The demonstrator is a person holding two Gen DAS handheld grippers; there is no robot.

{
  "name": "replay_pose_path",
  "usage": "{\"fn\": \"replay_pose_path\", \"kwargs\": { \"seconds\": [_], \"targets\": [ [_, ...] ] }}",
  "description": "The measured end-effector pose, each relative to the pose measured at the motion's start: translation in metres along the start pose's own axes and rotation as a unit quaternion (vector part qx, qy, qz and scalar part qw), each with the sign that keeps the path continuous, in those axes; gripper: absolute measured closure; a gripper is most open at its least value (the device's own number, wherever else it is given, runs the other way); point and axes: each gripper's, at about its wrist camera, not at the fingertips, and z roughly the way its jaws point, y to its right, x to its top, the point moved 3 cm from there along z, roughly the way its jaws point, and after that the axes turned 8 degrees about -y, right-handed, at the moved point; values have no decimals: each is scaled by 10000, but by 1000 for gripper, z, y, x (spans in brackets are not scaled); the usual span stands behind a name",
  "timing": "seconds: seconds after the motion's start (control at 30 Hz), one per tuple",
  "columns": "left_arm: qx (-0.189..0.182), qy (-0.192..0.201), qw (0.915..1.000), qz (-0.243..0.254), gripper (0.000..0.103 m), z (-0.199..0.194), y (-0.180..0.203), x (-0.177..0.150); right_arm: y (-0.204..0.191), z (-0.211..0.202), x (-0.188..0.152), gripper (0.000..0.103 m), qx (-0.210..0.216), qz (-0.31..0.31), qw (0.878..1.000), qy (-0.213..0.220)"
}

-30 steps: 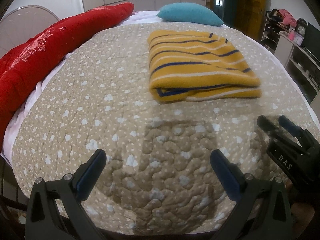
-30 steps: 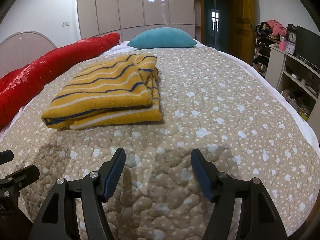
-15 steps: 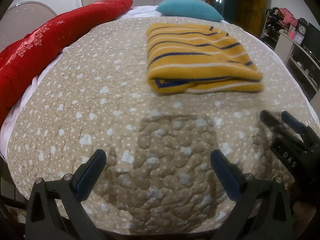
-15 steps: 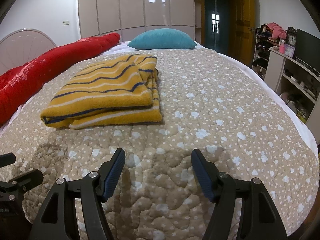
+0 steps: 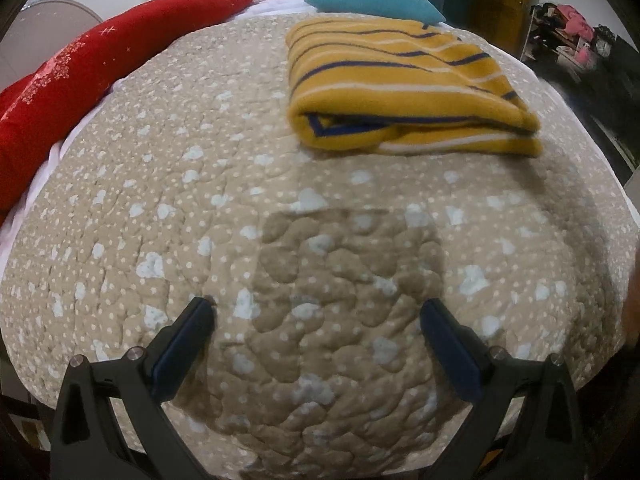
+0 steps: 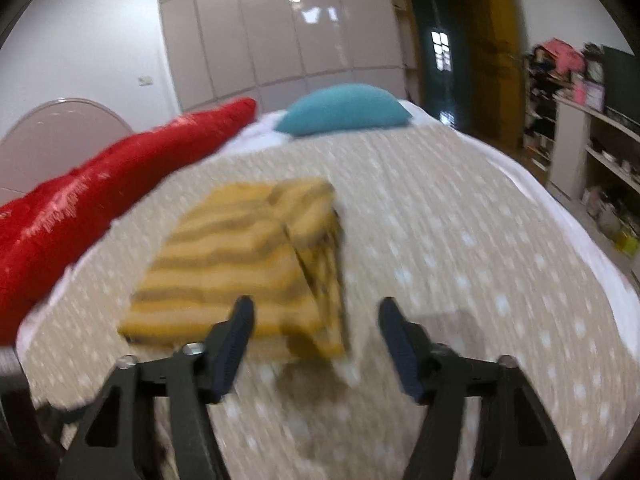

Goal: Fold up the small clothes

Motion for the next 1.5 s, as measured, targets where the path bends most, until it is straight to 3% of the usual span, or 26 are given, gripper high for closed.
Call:
{"fn": "replay_pose_path", "kwargs": {
  "seconds": [0.1, 0.13, 0.2, 0.3, 0.4, 0.5, 0.57, 0.6, 0.63, 0.73, 0.83, 0.9, 0.97, 1.03, 1.07, 1.17, 1.27, 1.5],
  "targets": [
    [49, 45, 9999, 80, 0, -1, 1, -2, -9, 27, 32, 73, 330, -30, 9991, -254],
    [82, 40, 9998, 167, 0, -2, 3, -4, -12, 38, 41, 76, 450, 13, 9983, -374],
    [40, 35, 9997, 218, 0, -3, 5, -6, -12, 68, 59, 76, 482, 143, 9968, -622],
    [-70, 11, 9996, 260, 0, -4, 2, -8, -8, 116, 67, 75, 163, 61, 9941, -1073],
    [-78, -27, 9994, 339, 0, -5, 1, -9, -1, 128, 61, 64, 171, 63, 9947, -1011],
    [-60, -136, 9993, 345, 0, -6, 0, -4, 8, 127, 54, 25, -176, 93, 9948, -1001],
    [-83, -183, 9993, 321, 0, -6, 1, -1, 22, 125, 59, 32, 197, 389, 9919, -1195],
    [-103, -179, 9993, 310, 0, -8, 1, 2, 29, 118, 66, 43, 378, 553, 9912, -1143],
    [-153, -163, 9993, 306, 0, -9, -1, 7, 33, 111, 73, 57, 392, 618, 9919, -1037],
    [-432, 102, 9985, 313, 0, -28, 0, 11, 31, 101, 104, 74, 329, 333, 9964, -712],
    [-355, 448, 9973, 457, 0, -48, 7, 21, 20, 116, 120, 79, 654, 94, 9951, -732],
    [-304, 515, 9970, 484, 0, -53, 10, 28, 19, 141, 122, 79, 578, -3, 9938, -946],
    [-278, 474, 9975, 454, 0, -54, 12, 35, 24, 175, 115, 75, 428, -74, 9898, -1358],
    [-218, 461, 9979, 388, 0, -53, 10, 41, 44, 188, 109, 34, 306, 122, 9928, -1150],
    [-182, 465, 9981, 358, 0, -53, 10, 45, 56, 188, 107, 31, 466, 349, 9926, -1062],
    [-103, 496, 9985, 186, 0, -52, 4, 61, 88, 182, 99, 40, 1336, 1177, 9801, -879],
    [-6, 569, 9984, -59, 0, -55, 2, 84, 111, 177, 92, 46, 1869, 1781, 9635, -710],
    [133, 487, 9981, -339, 0, -41, 7, 125, 126, 171, 88, 45, 2294, 1954, 9517, -584]
  ]
}}
